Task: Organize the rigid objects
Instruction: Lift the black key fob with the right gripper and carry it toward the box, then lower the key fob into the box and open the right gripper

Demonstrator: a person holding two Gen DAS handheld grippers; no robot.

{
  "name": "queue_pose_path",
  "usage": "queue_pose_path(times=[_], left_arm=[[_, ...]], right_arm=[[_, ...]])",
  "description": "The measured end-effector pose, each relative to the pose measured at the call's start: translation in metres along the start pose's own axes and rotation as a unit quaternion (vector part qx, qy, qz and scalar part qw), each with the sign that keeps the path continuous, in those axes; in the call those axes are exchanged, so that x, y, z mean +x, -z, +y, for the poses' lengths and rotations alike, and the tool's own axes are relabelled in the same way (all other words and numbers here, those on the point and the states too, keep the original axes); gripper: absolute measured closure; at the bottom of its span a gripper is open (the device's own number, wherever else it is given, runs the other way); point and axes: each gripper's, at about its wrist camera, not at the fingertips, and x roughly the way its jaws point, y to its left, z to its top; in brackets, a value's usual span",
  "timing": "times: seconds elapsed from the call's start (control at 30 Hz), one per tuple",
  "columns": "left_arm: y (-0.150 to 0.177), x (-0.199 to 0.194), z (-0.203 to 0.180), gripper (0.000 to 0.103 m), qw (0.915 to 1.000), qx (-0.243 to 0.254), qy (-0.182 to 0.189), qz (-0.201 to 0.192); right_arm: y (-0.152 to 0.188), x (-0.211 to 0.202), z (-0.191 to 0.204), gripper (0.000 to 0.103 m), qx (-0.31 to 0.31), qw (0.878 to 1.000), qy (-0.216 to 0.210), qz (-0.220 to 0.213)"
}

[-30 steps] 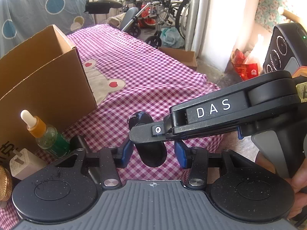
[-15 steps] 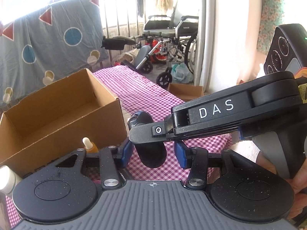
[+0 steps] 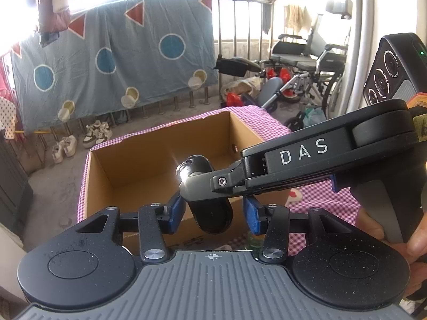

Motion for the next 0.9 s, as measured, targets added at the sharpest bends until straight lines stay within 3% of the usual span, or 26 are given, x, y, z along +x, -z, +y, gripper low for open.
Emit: queue_pose_path(times=[0.3, 0.53, 0.77, 0.9], left_arm=[[-0.019, 0.083, 0.079, 0.052, 0.9940, -0.047, -0.052, 0.084], [-0.017, 0.099, 0.111, 0.049, 0.9899, -0.066, -0.081, 0.096], [-0.020, 0.103, 0.124, 0.048, 0.9879, -0.086, -0.083, 0.099], [-0.021, 0.096, 0.121, 0.048, 0.9881, -0.089, -0.081, 0.096]], right_arm=[[-0.070, 0.126, -0.051, 0.086, 0.063, 0.991, 0.038, 0.111], [-0.090, 0.205, -0.064, 0.086, 0.079, 0.981, 0.085, 0.156], [-0.096, 0.249, -0.073, 0.083, 0.102, 0.975, 0.107, 0.165], [-0.100, 0.239, -0.069, 0.083, 0.106, 0.977, 0.101, 0.156]])
